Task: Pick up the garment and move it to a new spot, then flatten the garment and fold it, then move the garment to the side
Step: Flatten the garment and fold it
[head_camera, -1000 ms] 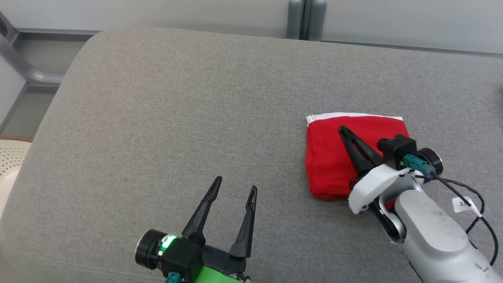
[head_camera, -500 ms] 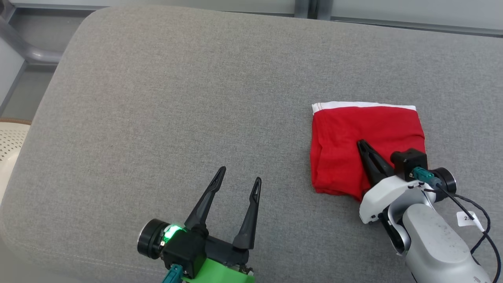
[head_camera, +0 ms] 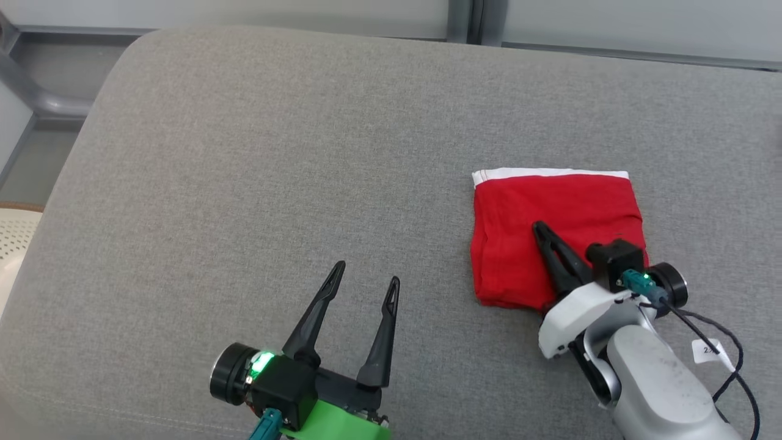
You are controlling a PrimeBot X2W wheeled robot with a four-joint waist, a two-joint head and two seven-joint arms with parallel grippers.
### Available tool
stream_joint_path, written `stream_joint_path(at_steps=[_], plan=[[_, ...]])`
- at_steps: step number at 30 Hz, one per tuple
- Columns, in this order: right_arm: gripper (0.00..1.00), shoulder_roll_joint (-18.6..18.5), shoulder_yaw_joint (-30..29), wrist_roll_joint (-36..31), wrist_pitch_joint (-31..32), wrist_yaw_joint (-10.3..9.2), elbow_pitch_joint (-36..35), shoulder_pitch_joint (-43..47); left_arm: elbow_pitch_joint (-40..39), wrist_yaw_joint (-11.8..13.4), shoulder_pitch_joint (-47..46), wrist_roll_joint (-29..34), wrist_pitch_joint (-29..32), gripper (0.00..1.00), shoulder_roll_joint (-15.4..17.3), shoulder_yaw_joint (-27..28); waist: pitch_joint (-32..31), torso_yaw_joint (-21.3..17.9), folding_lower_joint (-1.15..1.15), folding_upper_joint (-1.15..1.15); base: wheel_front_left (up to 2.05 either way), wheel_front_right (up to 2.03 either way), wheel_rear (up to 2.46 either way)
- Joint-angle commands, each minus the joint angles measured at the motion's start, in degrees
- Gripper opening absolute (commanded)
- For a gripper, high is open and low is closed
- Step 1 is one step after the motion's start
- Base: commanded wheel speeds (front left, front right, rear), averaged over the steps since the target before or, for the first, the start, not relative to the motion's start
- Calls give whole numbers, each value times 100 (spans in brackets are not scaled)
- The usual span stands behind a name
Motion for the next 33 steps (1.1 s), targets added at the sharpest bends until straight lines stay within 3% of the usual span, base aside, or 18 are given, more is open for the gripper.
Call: stream_joint_path(at_steps=[1,12,16,18,19,20,28,33], plan=[[0,9,82,65,-12,-10,-7,177,22,-5,92,37,-17,100,9,13,-254,-184,0,0,0,0,0],[0,188,584,498,-13,-10,1119,139,98,-84,318,115,-17,100,9,88,-654,-178,0,0,0,0,0],[0,182,697,630,-13,-10,980,80,105,-66,390,127,-17,100,9,129,-748,-189,0,0,0,0,0],[24,94,642,658,-13,-10,602,178,63,-30,440,126,-17,100,9,189,-812,-249,0,0,0,0,0],[45,63,606,666,-13,-10,465,239,50,-25,451,118,-17,100,9,210,-831,-272,0,0,0,0,0],[100,11,523,662,-13,-10,208,347,29,-5,489,92,-17,100,8,261,-872,-324,0,0,0,0,0],[100,-89,-446,283,-12,-9,-1848,1523,-62,189,889,-182,-16,100,9,845,-1234,-781,0,0,0,0,0],[100,-50,-538,271,-12,-9,-2648,2176,-138,161,1195,-48,-16,100,9,1223,-1433,-1088,0,0,0,0,0]])
